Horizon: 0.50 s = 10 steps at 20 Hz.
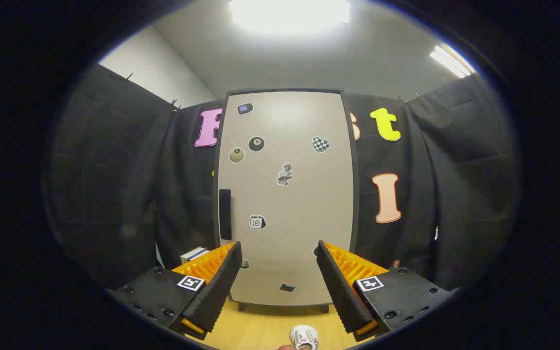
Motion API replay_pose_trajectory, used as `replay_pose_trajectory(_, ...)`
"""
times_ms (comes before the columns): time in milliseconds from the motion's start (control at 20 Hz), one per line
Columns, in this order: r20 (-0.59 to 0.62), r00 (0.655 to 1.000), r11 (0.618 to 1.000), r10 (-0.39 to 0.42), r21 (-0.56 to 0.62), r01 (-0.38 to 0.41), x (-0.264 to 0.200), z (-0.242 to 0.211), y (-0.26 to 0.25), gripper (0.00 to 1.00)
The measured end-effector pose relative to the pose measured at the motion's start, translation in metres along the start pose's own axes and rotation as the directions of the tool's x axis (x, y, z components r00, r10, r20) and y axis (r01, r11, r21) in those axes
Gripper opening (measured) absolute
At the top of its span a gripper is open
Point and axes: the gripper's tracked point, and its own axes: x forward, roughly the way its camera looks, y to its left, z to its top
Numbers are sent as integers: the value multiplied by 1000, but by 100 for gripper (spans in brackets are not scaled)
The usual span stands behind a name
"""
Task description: Open the shoe cabinet door, grab the shoes and put them into the shoe cabinet, then close the shoe cabinet door.
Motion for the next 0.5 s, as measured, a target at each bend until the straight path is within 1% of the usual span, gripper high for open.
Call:
replay_pose_trajectory(350, 2, 1000, 1000, 13, -14, -13, -5, -2, 2, 97)
replay_pose_trajectory(500, -21, 999, 1000, 29, 6, -29, -7, -9, 4, 97)
